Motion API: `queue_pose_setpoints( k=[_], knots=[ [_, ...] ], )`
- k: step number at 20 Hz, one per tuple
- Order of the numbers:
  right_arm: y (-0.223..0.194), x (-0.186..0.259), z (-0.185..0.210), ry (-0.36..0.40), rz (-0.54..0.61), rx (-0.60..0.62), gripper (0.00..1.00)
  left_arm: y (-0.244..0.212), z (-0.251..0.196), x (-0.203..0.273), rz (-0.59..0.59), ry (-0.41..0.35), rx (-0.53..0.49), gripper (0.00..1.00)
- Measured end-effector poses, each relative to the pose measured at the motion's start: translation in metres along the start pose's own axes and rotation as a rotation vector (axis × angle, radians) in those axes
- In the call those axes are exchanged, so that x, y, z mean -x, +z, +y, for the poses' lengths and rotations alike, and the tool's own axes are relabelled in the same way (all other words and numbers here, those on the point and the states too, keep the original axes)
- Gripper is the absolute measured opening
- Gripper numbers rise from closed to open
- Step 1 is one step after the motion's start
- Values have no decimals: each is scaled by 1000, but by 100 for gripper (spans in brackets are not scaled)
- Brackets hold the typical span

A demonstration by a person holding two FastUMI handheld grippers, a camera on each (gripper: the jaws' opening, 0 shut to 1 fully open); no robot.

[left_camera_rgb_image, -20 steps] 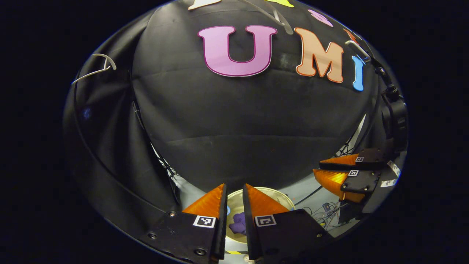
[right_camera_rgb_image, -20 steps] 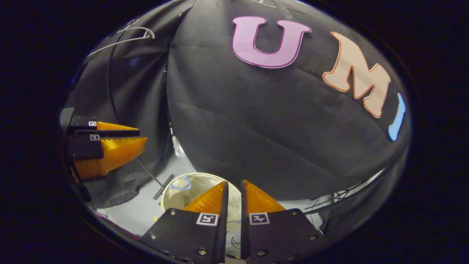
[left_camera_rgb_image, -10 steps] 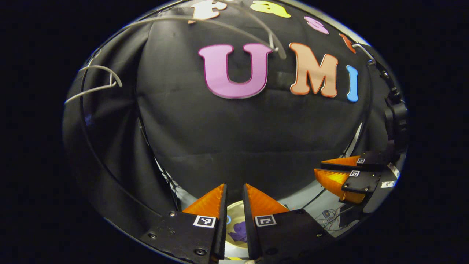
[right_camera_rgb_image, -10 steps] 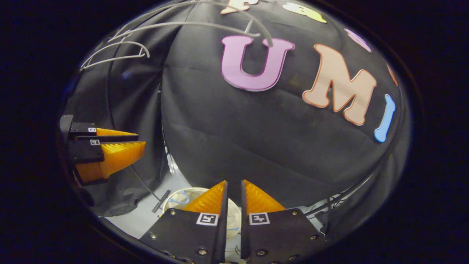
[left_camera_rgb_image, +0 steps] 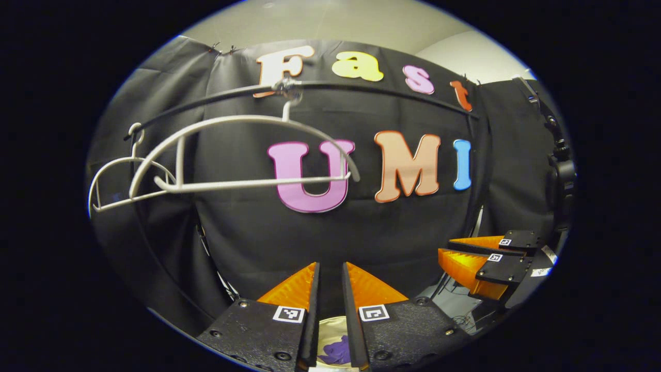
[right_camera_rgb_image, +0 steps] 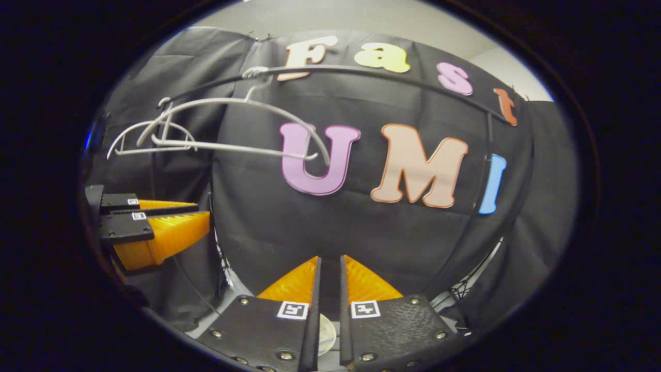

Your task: Grasp the clothes on the hanger with both hands and then place them into the laundry hamper below.

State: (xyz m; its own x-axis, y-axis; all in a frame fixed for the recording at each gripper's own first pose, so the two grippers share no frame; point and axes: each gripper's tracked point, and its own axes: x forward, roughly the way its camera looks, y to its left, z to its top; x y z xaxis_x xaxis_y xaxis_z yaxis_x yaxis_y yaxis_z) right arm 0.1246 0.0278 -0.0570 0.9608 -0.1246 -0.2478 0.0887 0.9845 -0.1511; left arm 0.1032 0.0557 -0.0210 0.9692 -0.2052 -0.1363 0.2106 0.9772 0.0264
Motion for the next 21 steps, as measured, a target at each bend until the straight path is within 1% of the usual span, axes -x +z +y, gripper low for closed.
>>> queue_pose_setpoints(
  k=[1,2,4,6,8,9,10,11,13,14,16,18,21],
  knots=[
    [9,12,-6,-15,-18,-13,16,4,-5,9,-8,-6,5,26],
    [15,23,-9,-27,-34,-26,16,7,-14,11,-13,-15,15,24],
    [30,47,-19,-54,-74,-51,16,16,-29,18,-14,-30,25,28],
    [43,69,-28,-75,-112,-71,16,23,-35,29,-21,-36,15,29],
    [55,86,-40,-96,-150,-84,20,32,-44,42,-45,-54,-2,49],
    [54,86,-46,-104,-173,-91,24,36,-48,47,-53,-54,-8,59],
    [59,91,-50,-108,-187,-92,31,39,-51,51,-61,-56,-7,69],
    [61,96,-54,-110,-199,-87,33,40,-55,55,-69,-54,-5,79],
    [66,107,-63,-109,-224,-76,56,47,-65,59,-94,-51,10,99],
    [68,114,-66,-111,-234,-77,68,51,-68,65,-106,-44,13,97],
    [70,123,-74,-105,-251,-80,82,57,-76,72,-122,-32,5,96],
    [71,125,-81,-100,-255,-85,96,63,-85,77,-135,-21,-5,97],
    [73,138,-101,-104,-267,-98,97,67,-101,81,-144,-19,-3,96]
  ],
)
